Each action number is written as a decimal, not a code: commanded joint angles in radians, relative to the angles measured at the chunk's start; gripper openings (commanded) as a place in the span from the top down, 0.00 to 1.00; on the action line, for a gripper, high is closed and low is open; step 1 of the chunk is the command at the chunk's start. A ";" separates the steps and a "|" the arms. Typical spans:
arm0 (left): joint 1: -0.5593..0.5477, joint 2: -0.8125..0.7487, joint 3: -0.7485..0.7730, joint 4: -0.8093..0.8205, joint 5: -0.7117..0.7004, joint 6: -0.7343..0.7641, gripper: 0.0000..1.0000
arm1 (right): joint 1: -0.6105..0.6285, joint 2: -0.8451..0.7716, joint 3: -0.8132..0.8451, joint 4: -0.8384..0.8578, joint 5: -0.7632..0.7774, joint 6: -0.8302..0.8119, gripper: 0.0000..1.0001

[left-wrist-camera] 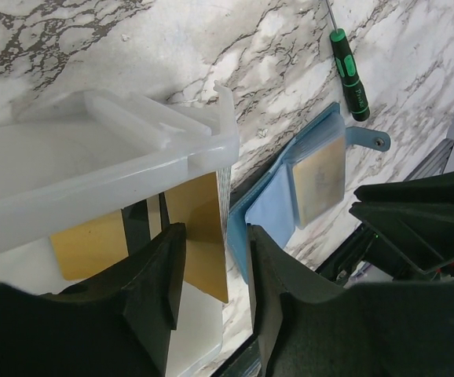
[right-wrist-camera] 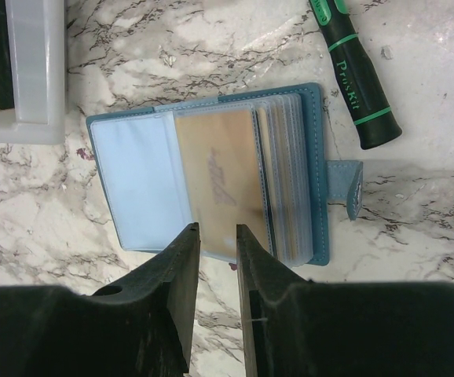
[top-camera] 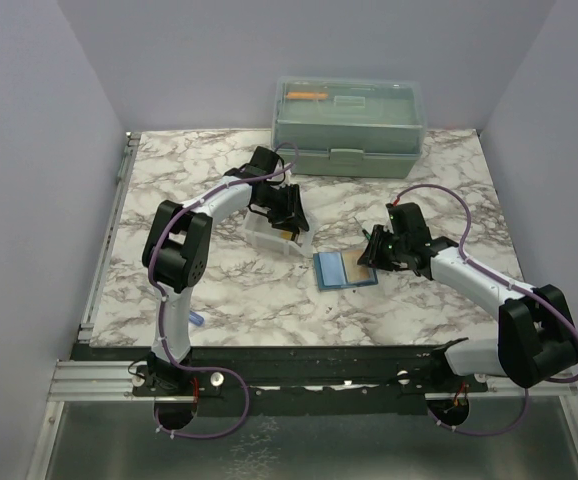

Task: Put the credit cards into the card holder
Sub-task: Pick up the credit card from the storage box.

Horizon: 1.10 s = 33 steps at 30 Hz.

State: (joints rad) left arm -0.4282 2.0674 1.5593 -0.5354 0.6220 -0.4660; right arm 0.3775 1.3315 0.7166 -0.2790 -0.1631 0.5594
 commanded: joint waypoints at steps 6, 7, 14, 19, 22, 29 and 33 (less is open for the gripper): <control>-0.007 -0.029 -0.004 -0.011 -0.001 0.018 0.69 | -0.004 -0.009 -0.014 -0.008 -0.011 -0.001 0.71; -0.007 -0.031 -0.004 -0.011 -0.004 0.019 0.71 | -0.003 -0.009 -0.015 -0.008 -0.011 -0.002 0.71; -0.006 -0.054 -0.008 -0.012 -0.023 0.023 0.80 | -0.003 -0.008 -0.013 -0.010 -0.012 -0.003 0.71; 0.000 -0.075 -0.013 -0.012 -0.036 0.027 0.85 | -0.003 -0.001 -0.010 -0.011 -0.014 -0.004 0.71; 0.004 -0.086 -0.016 -0.013 -0.050 0.029 0.88 | -0.003 0.001 -0.012 -0.012 -0.014 -0.004 0.71; 0.008 -0.117 0.008 -0.066 -0.164 0.053 0.97 | -0.003 0.007 0.001 -0.020 -0.008 -0.007 0.71; 0.008 -0.163 0.028 -0.105 -0.276 0.068 1.00 | -0.002 0.003 0.032 -0.029 -0.006 -0.031 0.69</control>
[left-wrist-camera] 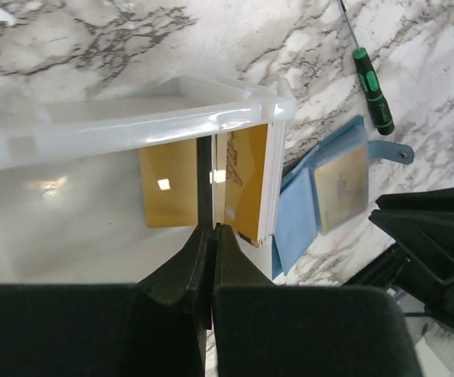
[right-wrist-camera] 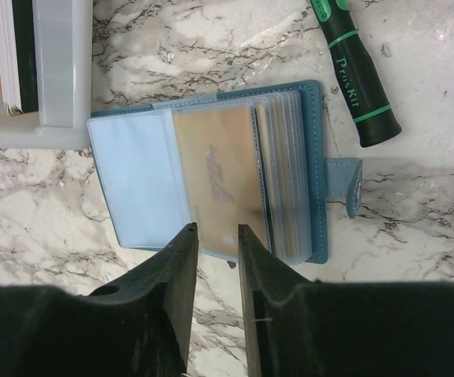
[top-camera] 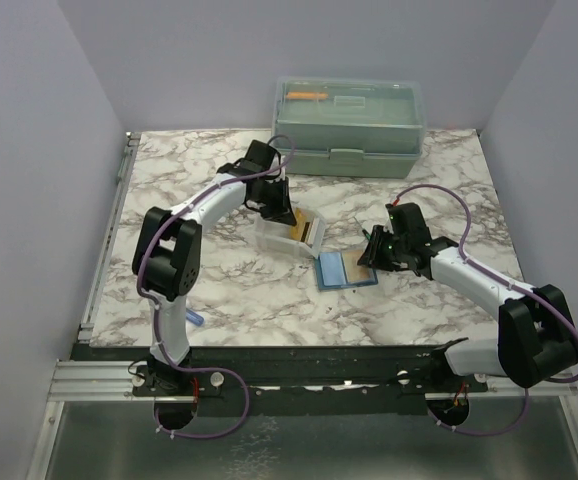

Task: Put the credit cards into the card holder
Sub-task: Pick up the credit card from the storage box.

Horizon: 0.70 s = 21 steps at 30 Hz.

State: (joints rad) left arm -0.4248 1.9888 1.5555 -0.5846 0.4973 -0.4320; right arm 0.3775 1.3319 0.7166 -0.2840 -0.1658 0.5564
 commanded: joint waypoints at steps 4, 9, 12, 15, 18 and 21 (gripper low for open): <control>0.004 -0.164 0.046 -0.076 -0.242 0.047 1.00 | -0.002 0.025 0.095 -0.027 -0.019 -0.045 0.62; 0.003 -0.263 0.063 -0.104 -0.278 0.059 1.00 | 0.000 0.114 0.170 0.020 -0.063 -0.040 0.61; -0.002 -0.315 0.046 -0.106 -0.254 0.048 1.00 | 0.002 0.193 0.211 0.070 -0.107 -0.016 0.61; -0.016 -0.362 0.020 -0.106 -0.241 0.040 1.00 | 0.008 0.268 0.244 0.119 -0.131 0.010 0.61; -0.029 -0.408 -0.008 -0.106 -0.229 0.032 1.00 | 0.012 0.335 0.273 0.163 -0.146 0.032 0.61; -0.039 -0.449 -0.036 -0.106 -0.218 0.029 1.00 | 0.023 0.393 0.296 0.186 -0.154 0.051 0.62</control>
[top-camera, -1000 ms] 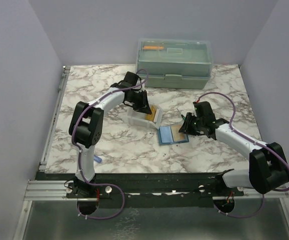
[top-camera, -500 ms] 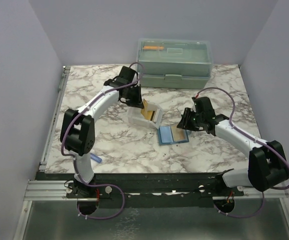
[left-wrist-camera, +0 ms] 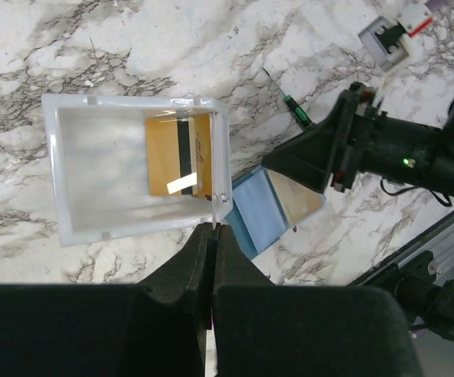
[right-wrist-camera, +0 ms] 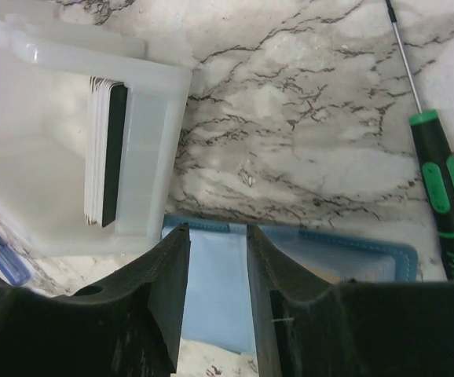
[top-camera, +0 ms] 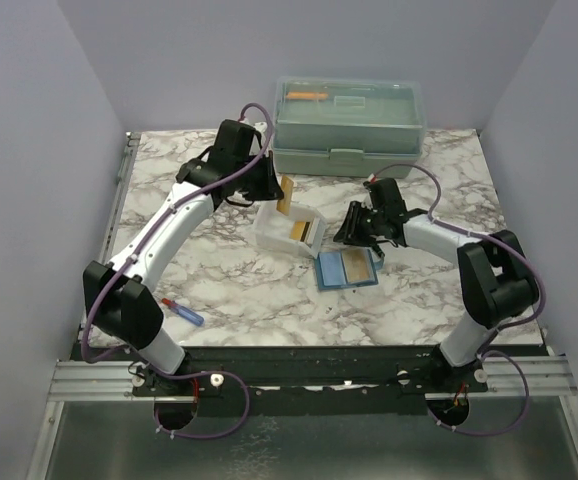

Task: Put the credit cards into the card holder
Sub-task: Pick up the credit card from the storage box, then move the storage box to the center of the board.

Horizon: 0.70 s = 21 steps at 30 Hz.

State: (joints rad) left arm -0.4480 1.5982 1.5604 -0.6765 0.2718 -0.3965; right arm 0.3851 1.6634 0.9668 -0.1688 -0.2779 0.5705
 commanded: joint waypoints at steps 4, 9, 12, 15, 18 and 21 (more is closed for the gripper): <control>-0.023 -0.107 -0.070 -0.012 0.020 -0.011 1.00 | 0.032 0.122 0.065 0.101 -0.044 0.059 0.63; -0.024 -0.146 -0.097 -0.013 0.029 -0.006 1.00 | 0.054 0.182 0.101 0.117 -0.042 0.070 0.64; -0.024 -0.163 -0.112 -0.014 0.031 -0.002 1.00 | 0.072 0.215 0.127 0.120 -0.038 0.077 0.64; -0.024 -0.176 -0.122 -0.014 0.030 0.001 1.00 | 0.091 0.243 0.154 0.124 -0.037 0.087 0.64; -0.024 -0.183 -0.130 -0.015 0.030 0.001 1.00 | 0.109 0.271 0.184 0.137 -0.045 0.100 0.64; -0.025 -0.184 -0.144 -0.014 0.040 -0.012 1.00 | 0.120 0.298 0.216 0.145 -0.073 0.114 0.64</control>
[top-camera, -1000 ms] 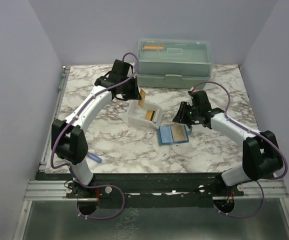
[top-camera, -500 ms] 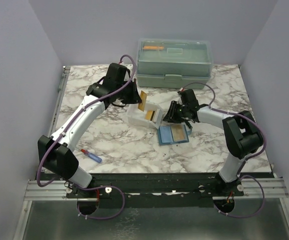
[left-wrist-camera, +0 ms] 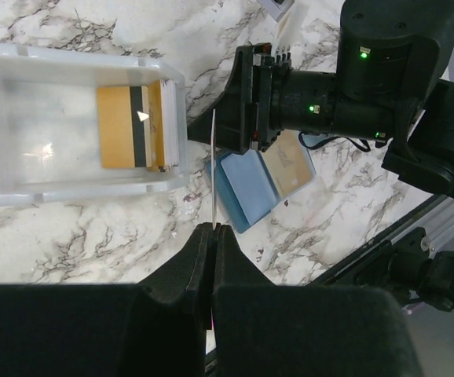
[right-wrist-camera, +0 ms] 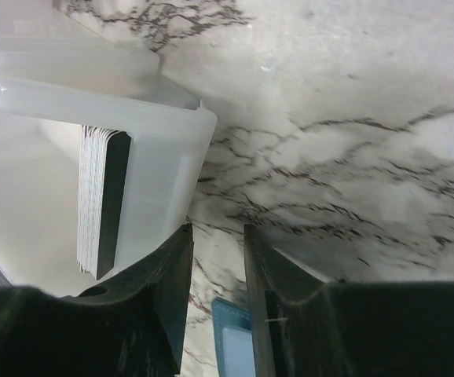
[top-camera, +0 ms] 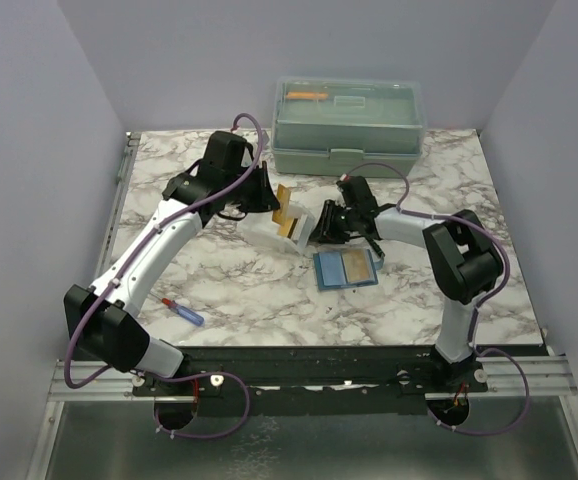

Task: Put the credit cards into the card holder
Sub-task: Move the storage box to the center of the board, then insert the credit card into the card holder.

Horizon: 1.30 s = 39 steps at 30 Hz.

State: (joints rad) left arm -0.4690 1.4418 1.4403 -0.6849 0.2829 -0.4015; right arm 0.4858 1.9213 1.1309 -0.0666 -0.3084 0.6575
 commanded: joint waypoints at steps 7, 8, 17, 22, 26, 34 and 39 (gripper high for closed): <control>-0.046 -0.012 -0.130 0.120 0.132 -0.126 1.00 | 0.012 -0.095 -0.008 -0.072 0.031 -0.016 0.63; -0.062 -0.006 -0.151 0.153 0.147 -0.151 1.00 | 0.007 -0.137 -0.036 -0.092 0.042 -0.032 0.63; -0.215 0.148 -0.313 0.504 0.245 -0.404 1.00 | -0.056 -0.402 -0.264 -0.251 0.084 -0.134 0.66; -0.250 0.234 -0.361 0.634 0.260 -0.469 1.00 | -0.122 -0.431 -0.359 -0.190 0.034 -0.145 0.78; -0.255 0.293 -0.387 0.713 0.295 -0.507 1.00 | -0.172 -0.407 -0.383 -0.180 0.021 -0.131 0.86; -0.254 0.348 -0.412 0.738 0.283 -0.525 1.00 | -0.200 -0.392 -0.412 -0.168 0.018 -0.125 0.88; -0.253 0.349 -0.429 0.738 0.255 -0.546 1.00 | -0.201 -0.390 -0.416 -0.168 0.024 -0.129 0.88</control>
State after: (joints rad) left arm -0.7177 1.7859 1.0313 0.0181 0.5457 -0.9207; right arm 0.2924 1.4994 0.7444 -0.2165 -0.3046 0.5415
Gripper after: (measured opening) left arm 0.018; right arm 0.123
